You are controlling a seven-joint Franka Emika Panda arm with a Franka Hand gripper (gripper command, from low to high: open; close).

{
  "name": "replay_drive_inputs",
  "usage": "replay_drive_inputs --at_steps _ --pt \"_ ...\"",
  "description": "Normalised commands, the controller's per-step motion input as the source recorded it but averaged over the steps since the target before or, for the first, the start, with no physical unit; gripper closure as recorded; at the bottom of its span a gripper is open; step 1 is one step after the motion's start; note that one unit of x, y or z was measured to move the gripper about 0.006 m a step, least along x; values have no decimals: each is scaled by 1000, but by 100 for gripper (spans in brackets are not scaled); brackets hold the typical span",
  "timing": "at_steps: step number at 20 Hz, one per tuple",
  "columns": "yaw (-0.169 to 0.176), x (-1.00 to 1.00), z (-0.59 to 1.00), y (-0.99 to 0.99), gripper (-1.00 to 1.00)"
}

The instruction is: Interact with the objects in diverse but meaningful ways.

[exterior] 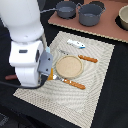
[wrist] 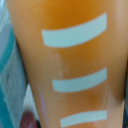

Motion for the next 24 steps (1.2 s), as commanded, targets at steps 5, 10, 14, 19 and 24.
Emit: replay_drive_inputs --at_steps 5,10,14,19,24 --pt "-67 675 -65 -46 -100" --pt "-36 552 348 -47 -100" --pt "-86 523 999 -101 -100" --pt "-81 350 1000 109 -100" --pt "-8 442 679 667 -100"
